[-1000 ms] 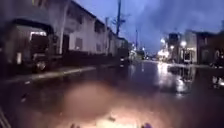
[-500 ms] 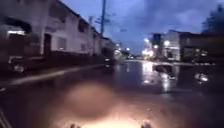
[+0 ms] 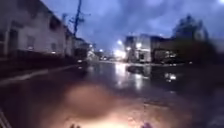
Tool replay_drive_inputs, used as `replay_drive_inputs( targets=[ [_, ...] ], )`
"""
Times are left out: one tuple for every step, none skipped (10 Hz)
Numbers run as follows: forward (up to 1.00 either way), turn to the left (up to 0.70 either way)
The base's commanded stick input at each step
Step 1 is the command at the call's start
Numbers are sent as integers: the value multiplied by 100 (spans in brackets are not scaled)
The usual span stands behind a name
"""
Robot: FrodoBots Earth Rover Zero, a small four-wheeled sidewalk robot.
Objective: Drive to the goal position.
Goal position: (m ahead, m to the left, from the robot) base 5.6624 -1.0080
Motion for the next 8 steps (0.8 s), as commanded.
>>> replay_drive_inputs(
  targets=[
    [50, 0],
    [50, 0],
    [50, 0],
    [50, 0],
    [50, 0],
    [50, 0],
    [50, 0],
    [50, 0]
  ],
)
